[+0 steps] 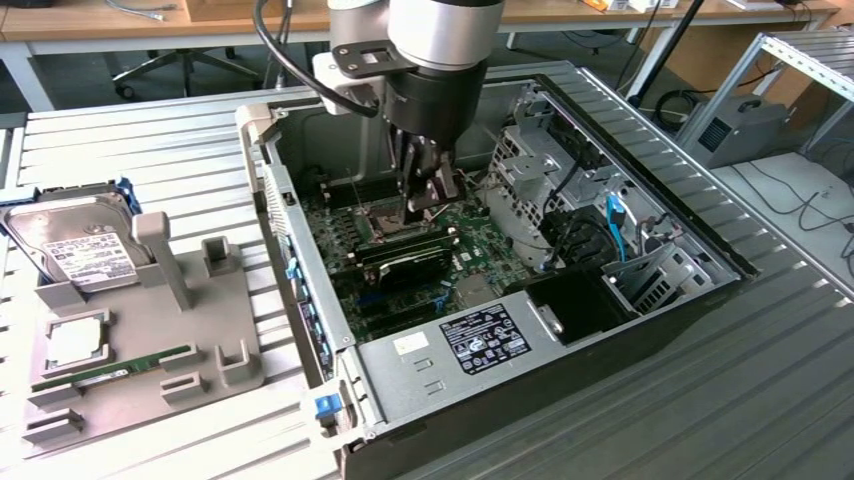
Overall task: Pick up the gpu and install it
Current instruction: 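Press down on the gpu until it lock into place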
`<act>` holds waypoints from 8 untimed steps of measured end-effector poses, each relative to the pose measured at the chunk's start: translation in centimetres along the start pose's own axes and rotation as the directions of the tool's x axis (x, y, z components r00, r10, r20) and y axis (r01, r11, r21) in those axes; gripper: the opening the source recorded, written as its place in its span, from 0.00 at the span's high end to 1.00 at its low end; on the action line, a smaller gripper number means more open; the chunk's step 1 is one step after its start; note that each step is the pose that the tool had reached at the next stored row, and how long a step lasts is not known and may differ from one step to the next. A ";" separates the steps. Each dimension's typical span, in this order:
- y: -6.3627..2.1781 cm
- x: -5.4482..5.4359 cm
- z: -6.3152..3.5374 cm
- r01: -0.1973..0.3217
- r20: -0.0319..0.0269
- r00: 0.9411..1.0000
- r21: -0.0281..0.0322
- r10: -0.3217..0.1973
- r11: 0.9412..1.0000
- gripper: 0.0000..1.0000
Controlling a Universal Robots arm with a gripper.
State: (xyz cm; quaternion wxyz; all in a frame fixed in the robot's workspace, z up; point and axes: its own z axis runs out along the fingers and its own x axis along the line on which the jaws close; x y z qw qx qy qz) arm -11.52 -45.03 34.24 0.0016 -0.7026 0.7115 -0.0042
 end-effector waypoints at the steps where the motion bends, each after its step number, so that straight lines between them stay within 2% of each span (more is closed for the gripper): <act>1: 0.00 -0.3 0.01 0.000 0.000 1.000 0.000 0.000 1.000 0.89; 4: 0.01 -0.8 0.00 0.000 0.000 1.000 0.000 0.000 1.000 0.89; 8: 0.01 -0.9 0.00 0.000 0.000 1.000 0.000 0.000 1.000 0.89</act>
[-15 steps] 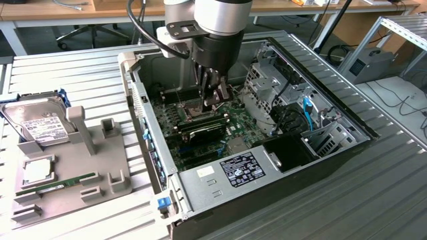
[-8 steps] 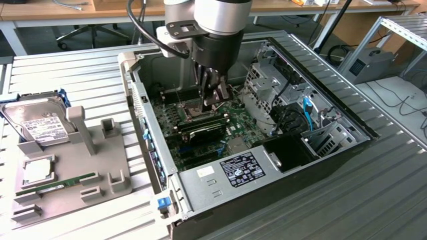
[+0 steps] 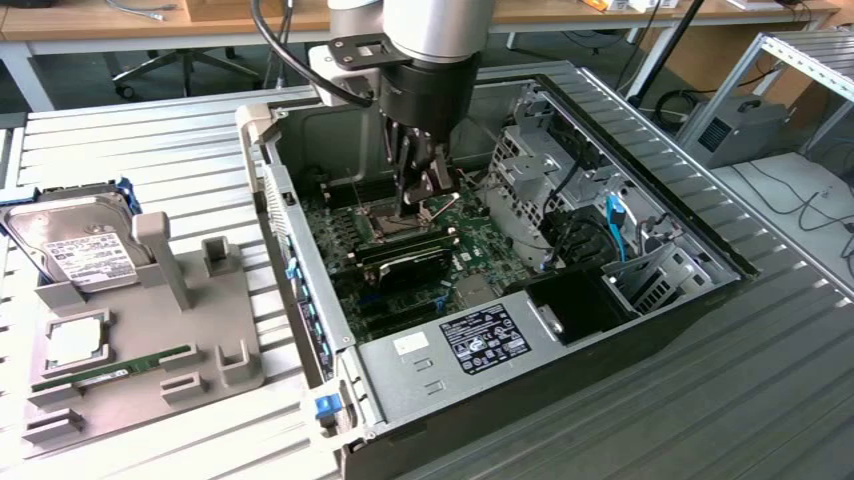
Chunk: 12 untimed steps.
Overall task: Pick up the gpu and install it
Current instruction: 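Press down on the gpu until it lock into place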
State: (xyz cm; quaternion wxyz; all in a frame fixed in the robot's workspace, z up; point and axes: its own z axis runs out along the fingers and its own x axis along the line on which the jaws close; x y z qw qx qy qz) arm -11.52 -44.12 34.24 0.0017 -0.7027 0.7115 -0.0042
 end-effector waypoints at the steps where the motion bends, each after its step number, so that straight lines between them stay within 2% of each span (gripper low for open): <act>1: 0.00 0.0 0.00 0.000 0.000 1.000 0.000 0.000 1.000 0.89; 12: -0.53 0.0 0.06 0.000 0.000 1.000 0.000 0.000 1.000 0.89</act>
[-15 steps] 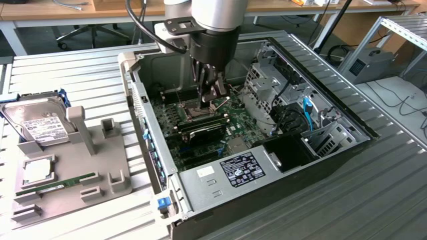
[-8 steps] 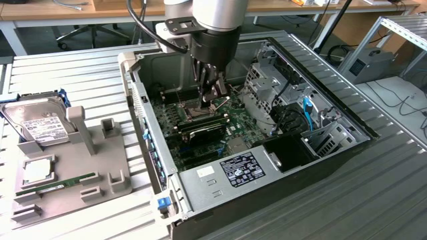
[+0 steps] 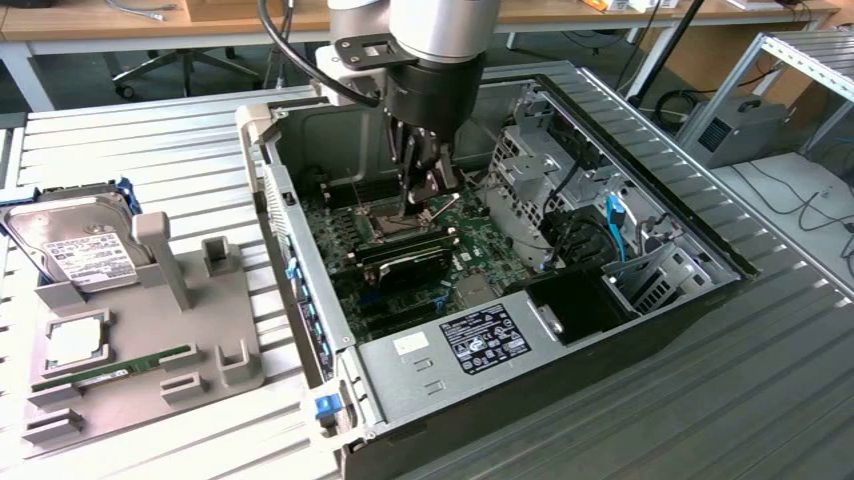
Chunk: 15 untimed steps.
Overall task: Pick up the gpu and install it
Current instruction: 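Press down on the gpu until it lock into place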
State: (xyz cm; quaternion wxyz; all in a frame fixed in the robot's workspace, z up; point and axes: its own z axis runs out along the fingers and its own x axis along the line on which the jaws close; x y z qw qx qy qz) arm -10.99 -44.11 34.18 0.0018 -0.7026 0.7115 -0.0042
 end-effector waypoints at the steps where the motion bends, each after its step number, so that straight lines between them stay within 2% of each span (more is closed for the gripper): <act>1: -0.11 0.0 0.00 0.000 0.000 1.000 0.000 0.000 1.000 0.89; 4: -0.42 0.0 0.04 0.000 0.000 1.000 0.000 0.000 1.000 0.89; 11: -0.48 -0.2 0.11 0.000 0.000 1.000 0.000 0.000 1.000 0.89; 15: -0.46 -0.2 0.72 0.000 0.000 1.000 0.000 0.000 1.000 0.89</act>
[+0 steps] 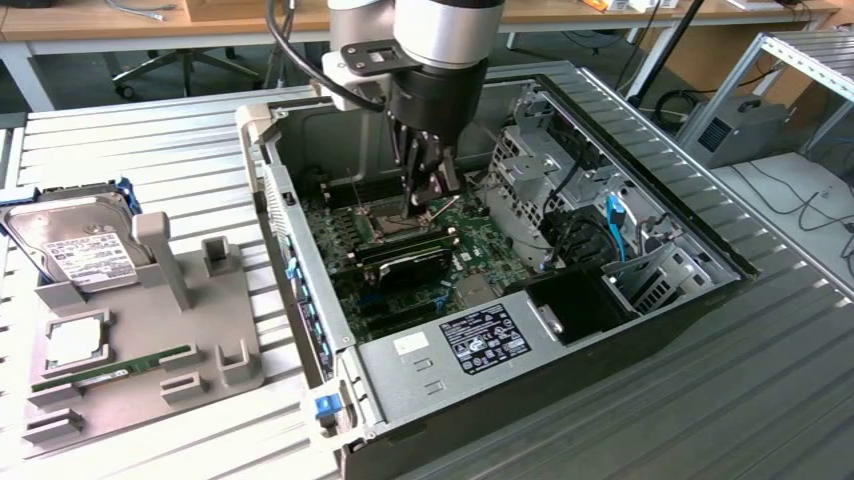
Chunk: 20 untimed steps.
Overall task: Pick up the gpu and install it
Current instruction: 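Press down on the gpu until it lock into place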
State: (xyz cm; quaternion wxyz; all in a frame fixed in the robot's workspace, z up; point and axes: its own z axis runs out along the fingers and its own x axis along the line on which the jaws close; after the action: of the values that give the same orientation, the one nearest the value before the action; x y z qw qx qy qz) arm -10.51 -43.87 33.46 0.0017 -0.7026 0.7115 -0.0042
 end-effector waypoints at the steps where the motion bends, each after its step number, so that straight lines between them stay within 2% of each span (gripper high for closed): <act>1: 0.00 0.0 0.18 0.000 0.000 1.000 0.000 0.000 1.000 0.89; 5: 0.01 0.0 0.98 0.000 0.000 1.000 0.000 0.000 1.000 0.89; 20: 0.35 0.0 1.92 0.000 -0.002 1.000 0.000 0.000 1.000 0.89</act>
State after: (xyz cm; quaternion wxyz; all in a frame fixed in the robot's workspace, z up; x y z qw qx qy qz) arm -10.85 -43.89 31.54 0.0011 -0.7026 0.7116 -0.0047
